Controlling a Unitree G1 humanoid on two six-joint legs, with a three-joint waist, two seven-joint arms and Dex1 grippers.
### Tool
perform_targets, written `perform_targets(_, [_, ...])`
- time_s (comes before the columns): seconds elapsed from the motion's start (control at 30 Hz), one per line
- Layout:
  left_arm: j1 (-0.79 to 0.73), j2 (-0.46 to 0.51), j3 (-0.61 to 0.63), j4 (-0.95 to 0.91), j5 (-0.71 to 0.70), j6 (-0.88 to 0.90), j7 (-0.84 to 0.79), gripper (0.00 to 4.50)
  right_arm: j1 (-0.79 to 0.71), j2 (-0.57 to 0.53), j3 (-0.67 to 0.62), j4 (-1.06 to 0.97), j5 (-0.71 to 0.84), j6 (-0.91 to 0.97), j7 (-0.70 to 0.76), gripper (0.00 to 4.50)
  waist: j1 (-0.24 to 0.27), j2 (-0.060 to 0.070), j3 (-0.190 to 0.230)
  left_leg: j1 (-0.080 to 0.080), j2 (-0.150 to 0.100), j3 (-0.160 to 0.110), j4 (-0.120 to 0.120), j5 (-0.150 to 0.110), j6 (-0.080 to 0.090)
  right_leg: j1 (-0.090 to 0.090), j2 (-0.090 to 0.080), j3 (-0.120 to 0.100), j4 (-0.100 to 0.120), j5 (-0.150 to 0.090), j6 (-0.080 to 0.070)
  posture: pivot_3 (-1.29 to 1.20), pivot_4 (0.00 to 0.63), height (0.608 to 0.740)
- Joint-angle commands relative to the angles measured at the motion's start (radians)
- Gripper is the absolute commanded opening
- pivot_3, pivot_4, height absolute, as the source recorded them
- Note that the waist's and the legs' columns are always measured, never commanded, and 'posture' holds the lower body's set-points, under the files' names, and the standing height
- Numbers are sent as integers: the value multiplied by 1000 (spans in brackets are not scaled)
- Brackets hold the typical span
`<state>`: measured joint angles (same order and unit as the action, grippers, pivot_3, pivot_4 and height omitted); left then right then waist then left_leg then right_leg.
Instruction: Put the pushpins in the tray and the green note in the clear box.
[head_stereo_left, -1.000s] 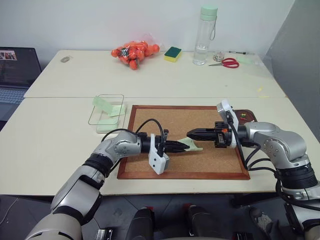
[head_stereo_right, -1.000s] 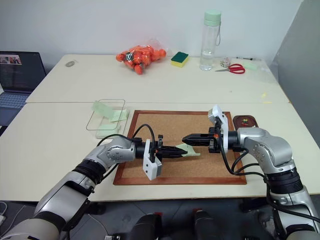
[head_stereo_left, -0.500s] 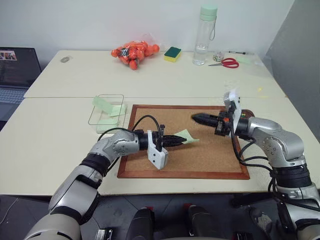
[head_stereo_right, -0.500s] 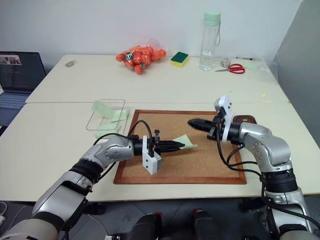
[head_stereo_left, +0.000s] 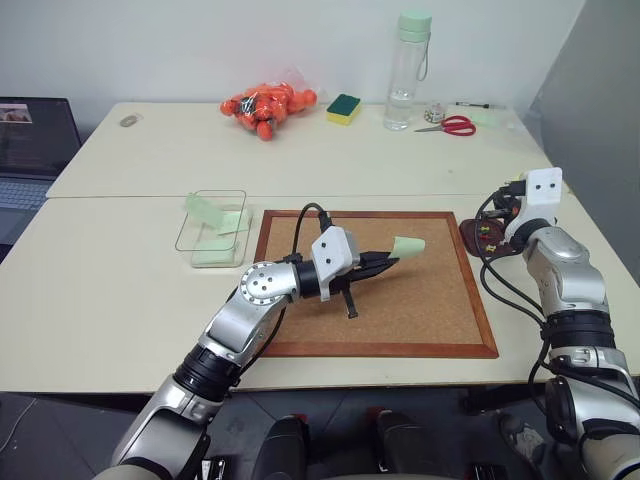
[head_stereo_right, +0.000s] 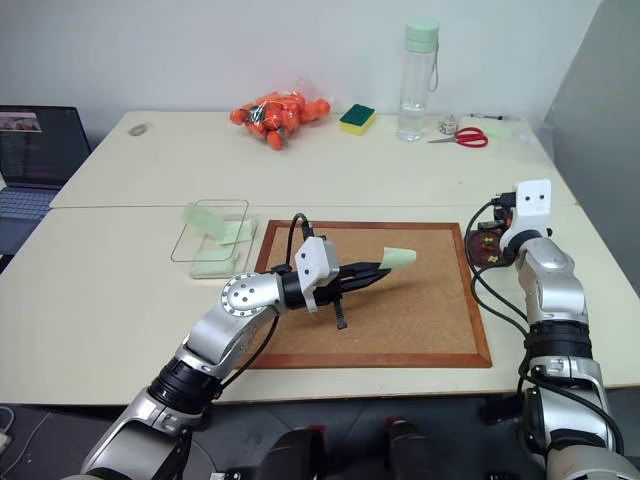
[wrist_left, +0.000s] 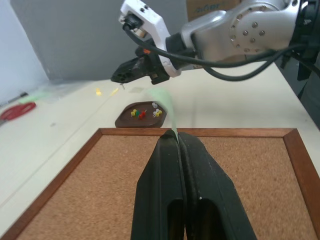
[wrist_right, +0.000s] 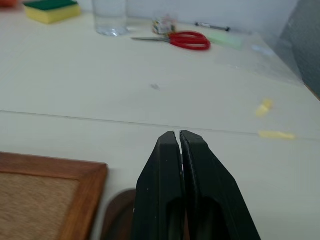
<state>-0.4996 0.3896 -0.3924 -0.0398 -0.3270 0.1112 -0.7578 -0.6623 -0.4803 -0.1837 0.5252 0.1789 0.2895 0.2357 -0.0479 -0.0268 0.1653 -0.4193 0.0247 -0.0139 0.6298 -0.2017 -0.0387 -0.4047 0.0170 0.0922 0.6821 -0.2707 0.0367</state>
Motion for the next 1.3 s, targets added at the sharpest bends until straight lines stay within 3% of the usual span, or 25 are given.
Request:
perform_targets(0.03, [20,-2,25,-57,31,40,10,58,-55,-2,-44,51,9,-16,-24,0,-7,0,0,0,0,0,0,0,0,0,0,0,0,0,0,0,150,740])
perform_targets(0.5, [49,-12,55,-78,79,66,-16,58,-21,29,-88,-36,77,143,-12,0,-8,0,0,0,1,1,0,0,0,0,0,2,0,0,0,0,150,740])
perform_targets(1.07, [28,-34,77,-41,109,56,-47,0,31,26,-87,-150,100,175,15,3842,-8,0,0,1,0,1,0,0,0,0,0,2,0,0,0,0,150,740])
perform_targets(1.17, [35,-32,89,-42,125,53,-30,0,96,5,-31,-263,102,171,121,4164,-8,0,0,0,0,1,0,0,0,0,0,2,-1,0,0,0,150,740])
perform_targets(1.3, [35,-40,154,-33,138,74,46,0,289,-67,65,-582,208,104,457,4164,-6,0,0,0,1,0,-1,0,0,0,0,1,-1,-3,4,0,150,740])
